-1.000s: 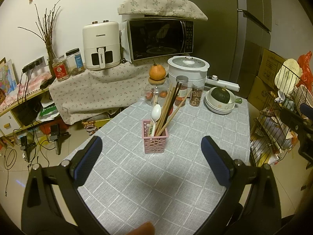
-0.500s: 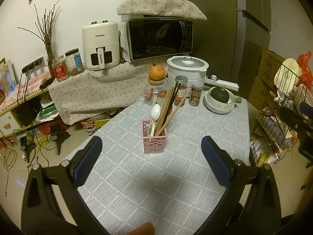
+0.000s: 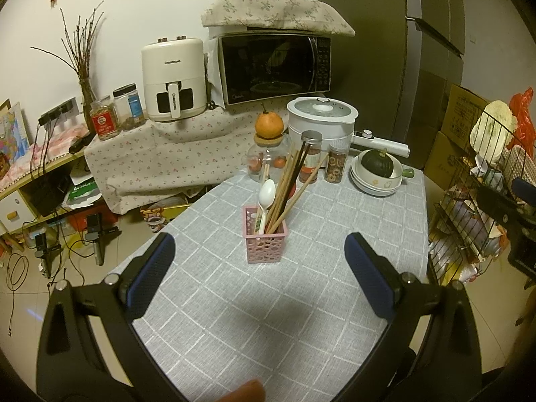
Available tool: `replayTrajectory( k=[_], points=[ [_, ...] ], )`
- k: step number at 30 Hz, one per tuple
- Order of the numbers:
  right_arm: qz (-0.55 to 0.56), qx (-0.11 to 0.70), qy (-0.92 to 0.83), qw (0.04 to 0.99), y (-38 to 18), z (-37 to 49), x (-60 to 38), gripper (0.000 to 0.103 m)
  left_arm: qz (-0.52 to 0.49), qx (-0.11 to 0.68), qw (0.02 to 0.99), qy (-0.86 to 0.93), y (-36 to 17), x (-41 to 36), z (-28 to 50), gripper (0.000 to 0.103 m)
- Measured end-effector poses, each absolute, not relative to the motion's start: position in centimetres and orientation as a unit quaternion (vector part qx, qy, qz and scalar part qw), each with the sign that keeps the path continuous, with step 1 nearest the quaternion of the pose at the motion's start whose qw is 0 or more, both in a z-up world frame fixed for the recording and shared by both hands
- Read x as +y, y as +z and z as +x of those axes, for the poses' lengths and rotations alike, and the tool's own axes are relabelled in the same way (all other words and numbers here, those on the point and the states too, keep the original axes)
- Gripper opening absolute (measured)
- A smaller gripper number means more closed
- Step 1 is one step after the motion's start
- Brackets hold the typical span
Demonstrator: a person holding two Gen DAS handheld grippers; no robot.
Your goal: Organize utensils
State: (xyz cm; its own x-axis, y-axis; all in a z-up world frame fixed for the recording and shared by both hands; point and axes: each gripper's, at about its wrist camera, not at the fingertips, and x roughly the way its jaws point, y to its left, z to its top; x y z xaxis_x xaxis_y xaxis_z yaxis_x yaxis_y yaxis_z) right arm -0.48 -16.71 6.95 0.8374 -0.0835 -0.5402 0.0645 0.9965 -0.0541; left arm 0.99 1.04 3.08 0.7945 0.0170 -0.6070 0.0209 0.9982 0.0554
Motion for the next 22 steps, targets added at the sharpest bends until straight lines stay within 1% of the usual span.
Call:
replayTrajectory(
  k=[22],
  points=[
    [-0.015,0.287,-0.038,0.957,6.4,-0.39,-16.66,0.09,0.023,0.325,0.945,-0.001,3.0,1.19,1.08,0.101]
  ],
)
